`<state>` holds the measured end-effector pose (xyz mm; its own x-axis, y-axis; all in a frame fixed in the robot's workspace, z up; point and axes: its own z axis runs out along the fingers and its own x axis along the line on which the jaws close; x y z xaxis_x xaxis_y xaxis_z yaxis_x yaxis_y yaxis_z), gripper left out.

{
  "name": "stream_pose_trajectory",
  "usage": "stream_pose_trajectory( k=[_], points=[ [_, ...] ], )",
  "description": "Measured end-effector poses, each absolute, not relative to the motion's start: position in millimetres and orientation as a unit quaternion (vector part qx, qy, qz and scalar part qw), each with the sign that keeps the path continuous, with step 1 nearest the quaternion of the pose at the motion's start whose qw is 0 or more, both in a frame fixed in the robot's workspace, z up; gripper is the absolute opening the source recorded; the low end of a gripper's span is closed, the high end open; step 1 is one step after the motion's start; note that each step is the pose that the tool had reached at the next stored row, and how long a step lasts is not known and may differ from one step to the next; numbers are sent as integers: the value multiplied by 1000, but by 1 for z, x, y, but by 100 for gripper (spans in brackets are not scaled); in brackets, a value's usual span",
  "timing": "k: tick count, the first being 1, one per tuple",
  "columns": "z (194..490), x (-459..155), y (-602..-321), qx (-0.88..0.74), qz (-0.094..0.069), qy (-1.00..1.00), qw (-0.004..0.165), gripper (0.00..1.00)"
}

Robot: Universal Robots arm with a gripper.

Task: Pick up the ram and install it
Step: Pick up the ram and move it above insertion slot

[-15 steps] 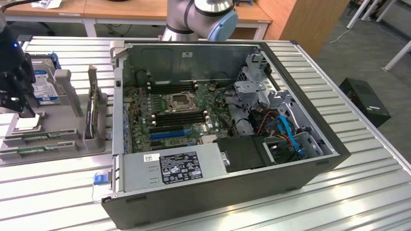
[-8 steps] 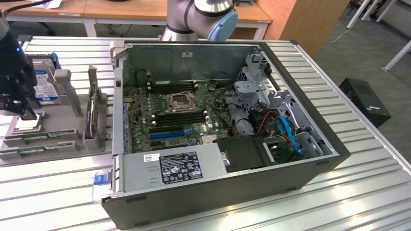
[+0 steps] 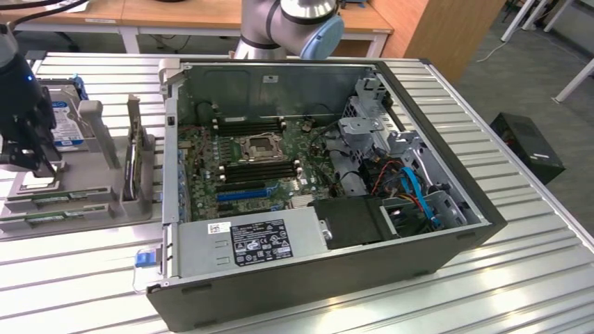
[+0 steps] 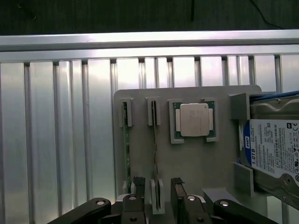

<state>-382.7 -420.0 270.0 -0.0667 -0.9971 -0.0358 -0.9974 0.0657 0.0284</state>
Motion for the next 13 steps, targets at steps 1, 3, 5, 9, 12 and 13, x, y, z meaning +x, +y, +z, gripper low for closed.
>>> stream_pose_trajectory(
  k=[1, 3, 5, 9, 12, 13],
  points=[
    [269, -383, -420, -683, 23, 730, 3, 36],
    [267, -383, -420, -683, 23, 730, 3, 36],
    [265, -383, -420, -683, 23, 730, 3, 36],
    [261, -383, -420, -683, 23, 730, 3, 36],
    [258, -383, -420, -683, 23, 730, 3, 36],
    [257, -383, -420, -683, 23, 730, 3, 36]
  ],
)
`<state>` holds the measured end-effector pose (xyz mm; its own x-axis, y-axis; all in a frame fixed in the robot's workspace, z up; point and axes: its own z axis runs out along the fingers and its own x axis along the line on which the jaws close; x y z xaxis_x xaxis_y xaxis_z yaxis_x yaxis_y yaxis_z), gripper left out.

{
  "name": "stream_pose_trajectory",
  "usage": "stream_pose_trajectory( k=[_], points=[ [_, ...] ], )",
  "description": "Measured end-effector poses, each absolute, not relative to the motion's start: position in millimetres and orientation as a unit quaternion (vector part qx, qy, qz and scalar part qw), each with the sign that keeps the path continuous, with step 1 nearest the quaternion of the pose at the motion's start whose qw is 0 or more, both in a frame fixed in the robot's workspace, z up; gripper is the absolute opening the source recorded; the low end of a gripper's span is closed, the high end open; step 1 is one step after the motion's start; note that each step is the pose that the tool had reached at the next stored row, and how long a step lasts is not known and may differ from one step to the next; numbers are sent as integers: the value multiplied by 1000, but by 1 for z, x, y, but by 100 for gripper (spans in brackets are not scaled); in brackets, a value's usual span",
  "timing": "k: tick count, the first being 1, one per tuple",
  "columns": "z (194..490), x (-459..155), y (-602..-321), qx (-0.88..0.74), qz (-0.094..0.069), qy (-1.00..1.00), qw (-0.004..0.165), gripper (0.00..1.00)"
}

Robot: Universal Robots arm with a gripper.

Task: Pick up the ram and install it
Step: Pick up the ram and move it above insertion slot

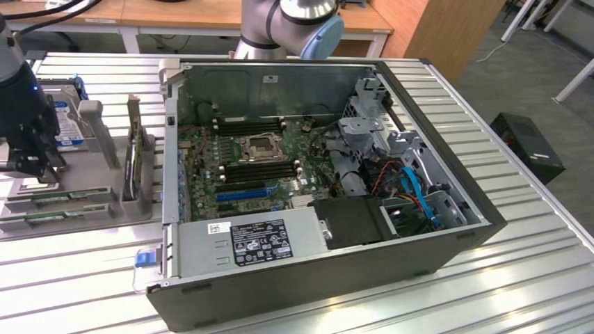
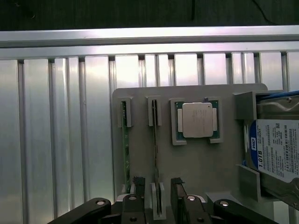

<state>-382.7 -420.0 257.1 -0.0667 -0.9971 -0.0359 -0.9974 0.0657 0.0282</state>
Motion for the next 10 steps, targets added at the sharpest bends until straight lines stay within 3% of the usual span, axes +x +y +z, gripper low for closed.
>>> stream_pose_trajectory(
  k=[10],
  points=[
    [247, -383, -420, -683, 23, 730, 3, 36]
  ],
)
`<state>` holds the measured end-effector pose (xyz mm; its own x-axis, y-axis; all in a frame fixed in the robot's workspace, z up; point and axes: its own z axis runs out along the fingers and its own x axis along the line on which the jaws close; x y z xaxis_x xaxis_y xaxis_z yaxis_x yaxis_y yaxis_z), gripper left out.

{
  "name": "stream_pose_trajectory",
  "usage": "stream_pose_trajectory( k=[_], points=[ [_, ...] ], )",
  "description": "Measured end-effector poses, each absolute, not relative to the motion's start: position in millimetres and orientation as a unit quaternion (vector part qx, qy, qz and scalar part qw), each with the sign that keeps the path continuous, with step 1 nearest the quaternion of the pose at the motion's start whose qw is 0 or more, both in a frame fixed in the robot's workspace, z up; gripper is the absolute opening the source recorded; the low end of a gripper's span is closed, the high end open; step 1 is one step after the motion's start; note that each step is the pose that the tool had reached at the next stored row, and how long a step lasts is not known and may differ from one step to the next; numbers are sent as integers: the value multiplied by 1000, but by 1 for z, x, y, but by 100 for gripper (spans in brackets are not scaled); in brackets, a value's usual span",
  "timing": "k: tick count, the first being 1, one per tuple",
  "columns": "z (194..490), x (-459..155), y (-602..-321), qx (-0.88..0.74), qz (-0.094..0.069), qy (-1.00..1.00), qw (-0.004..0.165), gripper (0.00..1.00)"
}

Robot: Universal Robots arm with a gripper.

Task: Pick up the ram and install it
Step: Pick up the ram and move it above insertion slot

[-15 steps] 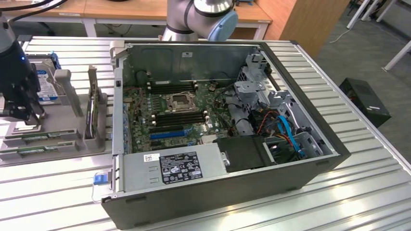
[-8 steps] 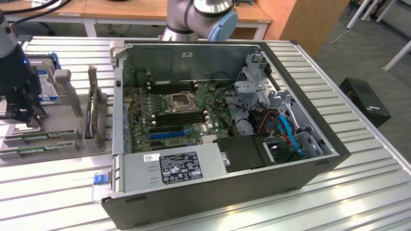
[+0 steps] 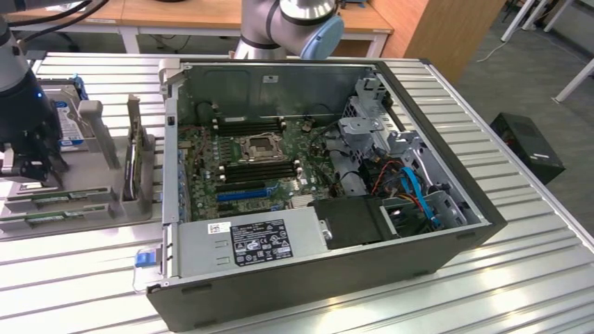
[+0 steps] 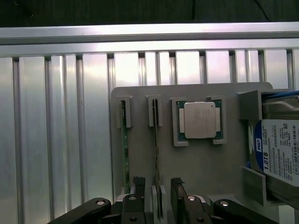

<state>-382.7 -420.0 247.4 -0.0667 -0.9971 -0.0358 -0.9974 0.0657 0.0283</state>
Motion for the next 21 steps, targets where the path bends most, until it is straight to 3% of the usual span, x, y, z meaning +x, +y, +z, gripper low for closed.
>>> stream_pose_trajectory(
  k=[21],
  points=[
    [243, -383, -434, -683, 23, 730, 3, 36]
  ],
)
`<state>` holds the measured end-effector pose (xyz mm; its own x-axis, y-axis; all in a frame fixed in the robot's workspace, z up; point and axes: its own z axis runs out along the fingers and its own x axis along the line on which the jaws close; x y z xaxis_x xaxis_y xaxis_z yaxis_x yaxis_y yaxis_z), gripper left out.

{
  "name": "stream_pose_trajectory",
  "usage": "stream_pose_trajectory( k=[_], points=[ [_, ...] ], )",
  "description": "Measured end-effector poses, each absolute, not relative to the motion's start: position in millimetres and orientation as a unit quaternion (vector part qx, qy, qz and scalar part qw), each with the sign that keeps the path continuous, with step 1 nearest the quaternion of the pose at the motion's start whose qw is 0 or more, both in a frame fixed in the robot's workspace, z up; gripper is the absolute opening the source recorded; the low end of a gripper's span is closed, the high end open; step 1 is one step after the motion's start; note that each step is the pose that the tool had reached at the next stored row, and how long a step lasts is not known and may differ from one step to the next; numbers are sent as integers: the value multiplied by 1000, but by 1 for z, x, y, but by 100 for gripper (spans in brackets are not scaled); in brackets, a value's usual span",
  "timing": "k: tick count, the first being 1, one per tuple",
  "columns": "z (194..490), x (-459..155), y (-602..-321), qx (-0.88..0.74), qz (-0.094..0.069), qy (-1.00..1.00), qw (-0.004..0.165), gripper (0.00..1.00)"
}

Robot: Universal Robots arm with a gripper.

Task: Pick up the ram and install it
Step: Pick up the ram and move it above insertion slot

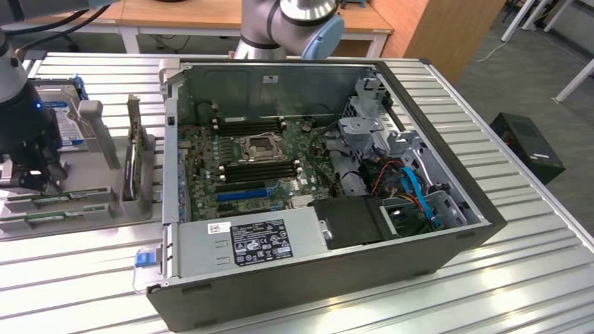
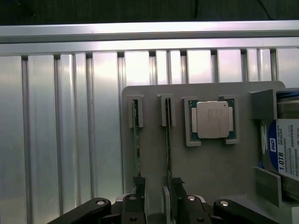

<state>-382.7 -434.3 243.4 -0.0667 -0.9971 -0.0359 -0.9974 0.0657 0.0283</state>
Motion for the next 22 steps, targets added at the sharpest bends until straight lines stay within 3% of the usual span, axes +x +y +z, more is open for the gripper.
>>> stream_pose_trajectory(
  k=[22],
  points=[
    [238, -383, -447, -683, 23, 730, 3, 36]
  ],
)
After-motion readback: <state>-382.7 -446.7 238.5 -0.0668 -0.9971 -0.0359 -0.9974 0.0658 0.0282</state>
